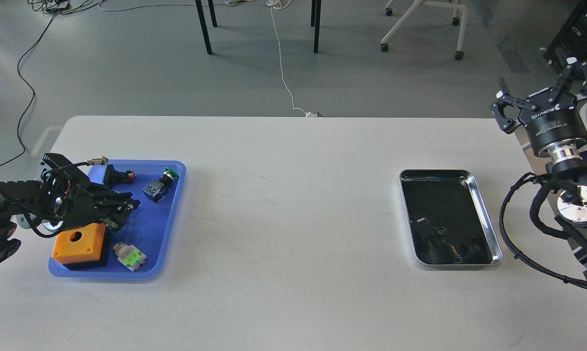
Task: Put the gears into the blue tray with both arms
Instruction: 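Carry the gear to the blue tray and set it beside the orange block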
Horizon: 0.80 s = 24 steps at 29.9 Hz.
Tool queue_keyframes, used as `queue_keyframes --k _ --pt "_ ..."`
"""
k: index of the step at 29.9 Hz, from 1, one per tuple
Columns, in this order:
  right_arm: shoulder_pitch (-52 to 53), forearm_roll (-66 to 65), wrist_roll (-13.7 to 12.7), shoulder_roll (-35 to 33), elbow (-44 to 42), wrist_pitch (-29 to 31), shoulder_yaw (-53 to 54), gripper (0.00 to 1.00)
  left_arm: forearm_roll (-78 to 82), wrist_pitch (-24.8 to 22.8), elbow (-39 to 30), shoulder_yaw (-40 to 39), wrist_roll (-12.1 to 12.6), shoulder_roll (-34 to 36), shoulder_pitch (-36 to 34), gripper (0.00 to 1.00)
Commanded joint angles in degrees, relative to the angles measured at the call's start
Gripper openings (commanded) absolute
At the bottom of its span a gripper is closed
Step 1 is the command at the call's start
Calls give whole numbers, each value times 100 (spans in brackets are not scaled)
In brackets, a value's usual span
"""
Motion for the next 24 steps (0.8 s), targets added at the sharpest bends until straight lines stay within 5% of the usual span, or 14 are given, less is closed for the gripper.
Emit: queue_keyframes --k 1,15,19,24 --pt "-9 0 0 0 -1 0 0 99 -15 -8 63 0 11 -34 2 16" --pt "0 -8 0 0 -1 0 -17 99 -41 10 291 123 11 -262 -7 30" --pt "-9 -17 0 0 7 0 -17 99 -33 10 291 115 11 -245 -16 48" --pt "-9 -17 0 0 -1 0 -17 99 -41 10 239 88 -7 -245 -86 58"
